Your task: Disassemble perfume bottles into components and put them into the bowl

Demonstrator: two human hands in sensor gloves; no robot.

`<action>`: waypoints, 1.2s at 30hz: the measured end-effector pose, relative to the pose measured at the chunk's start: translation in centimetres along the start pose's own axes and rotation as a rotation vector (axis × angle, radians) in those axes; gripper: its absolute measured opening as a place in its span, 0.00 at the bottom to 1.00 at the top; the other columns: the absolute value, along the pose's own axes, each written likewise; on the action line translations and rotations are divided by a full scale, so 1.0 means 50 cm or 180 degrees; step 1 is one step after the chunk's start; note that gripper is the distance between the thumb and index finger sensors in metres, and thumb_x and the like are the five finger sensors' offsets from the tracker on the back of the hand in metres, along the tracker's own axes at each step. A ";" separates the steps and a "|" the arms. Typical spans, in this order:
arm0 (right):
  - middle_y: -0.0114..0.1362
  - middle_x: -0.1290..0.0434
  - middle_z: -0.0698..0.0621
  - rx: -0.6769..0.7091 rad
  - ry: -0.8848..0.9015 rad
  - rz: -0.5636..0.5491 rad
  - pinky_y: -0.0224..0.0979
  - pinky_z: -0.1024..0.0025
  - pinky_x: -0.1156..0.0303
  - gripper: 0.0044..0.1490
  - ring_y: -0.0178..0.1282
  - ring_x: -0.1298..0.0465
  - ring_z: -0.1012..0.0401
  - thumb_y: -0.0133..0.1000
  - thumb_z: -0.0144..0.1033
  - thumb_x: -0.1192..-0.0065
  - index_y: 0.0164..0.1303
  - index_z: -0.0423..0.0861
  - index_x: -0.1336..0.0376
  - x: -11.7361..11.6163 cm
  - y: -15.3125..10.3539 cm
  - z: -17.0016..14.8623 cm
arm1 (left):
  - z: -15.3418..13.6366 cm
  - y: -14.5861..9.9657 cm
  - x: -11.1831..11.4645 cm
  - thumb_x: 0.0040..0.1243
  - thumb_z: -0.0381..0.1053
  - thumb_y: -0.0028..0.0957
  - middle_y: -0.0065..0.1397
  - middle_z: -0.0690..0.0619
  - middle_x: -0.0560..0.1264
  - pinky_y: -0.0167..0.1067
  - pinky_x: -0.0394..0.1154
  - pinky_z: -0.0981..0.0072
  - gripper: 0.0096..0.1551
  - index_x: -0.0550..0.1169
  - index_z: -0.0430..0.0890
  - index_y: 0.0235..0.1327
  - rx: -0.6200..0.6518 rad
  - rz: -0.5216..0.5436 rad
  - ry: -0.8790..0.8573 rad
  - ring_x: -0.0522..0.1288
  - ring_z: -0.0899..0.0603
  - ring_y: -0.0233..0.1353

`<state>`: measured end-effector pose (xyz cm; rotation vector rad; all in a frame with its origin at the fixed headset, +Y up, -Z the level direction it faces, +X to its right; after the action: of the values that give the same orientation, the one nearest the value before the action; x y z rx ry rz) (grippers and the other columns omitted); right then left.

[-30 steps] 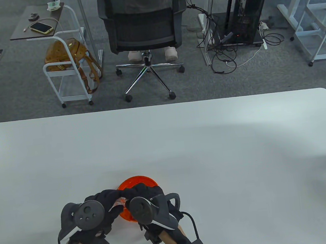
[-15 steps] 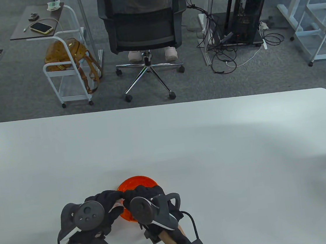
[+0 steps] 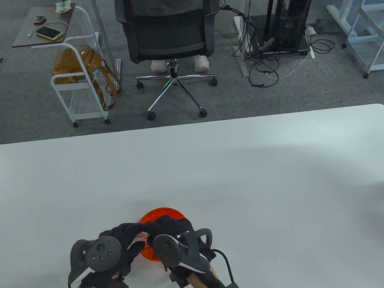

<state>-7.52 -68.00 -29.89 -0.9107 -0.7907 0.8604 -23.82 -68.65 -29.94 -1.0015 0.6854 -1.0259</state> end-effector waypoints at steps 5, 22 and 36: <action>0.60 0.22 0.57 0.0028 -0.0026 0.0123 0.63 0.52 0.22 0.30 0.42 0.16 0.68 0.43 0.47 0.29 0.57 0.58 0.31 -0.005 -0.001 0.002 | 0.003 0.000 0.002 0.69 0.53 0.46 0.65 0.43 0.84 0.60 0.75 0.39 0.30 0.81 0.48 0.63 0.0016 -0.0012 0.0069 0.88 0.40 0.57; 0.55 0.19 0.57 0.0009 -0.0045 0.0161 0.62 0.52 0.22 0.28 0.39 0.15 0.68 0.43 0.48 0.31 0.55 0.58 0.30 -0.009 0.001 0.001 | -0.001 0.000 0.009 0.69 0.53 0.46 0.65 0.43 0.84 0.60 0.75 0.39 0.30 0.82 0.47 0.63 0.0024 -0.0062 0.0040 0.88 0.40 0.57; 0.61 0.23 0.56 0.0004 -0.0041 0.0257 0.63 0.52 0.22 0.32 0.43 0.16 0.68 0.43 0.43 0.27 0.59 0.57 0.33 -0.012 0.002 0.000 | -0.006 0.001 0.006 0.69 0.53 0.46 0.65 0.42 0.84 0.60 0.75 0.39 0.30 0.81 0.47 0.63 -0.0011 -0.0017 0.0002 0.88 0.40 0.57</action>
<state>-7.82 -68.48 -30.12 -0.9419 -0.7688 0.9380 -23.93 -69.04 -30.09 -1.0064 0.6855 -1.0302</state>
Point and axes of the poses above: the tracker on the back of each hand, its own z axis roughly to the thumb side, its own y axis roughly from the wrist to the fingertips, x = y × z, the point moved 3 cm from there along y, roughly from the wrist to the fingertips
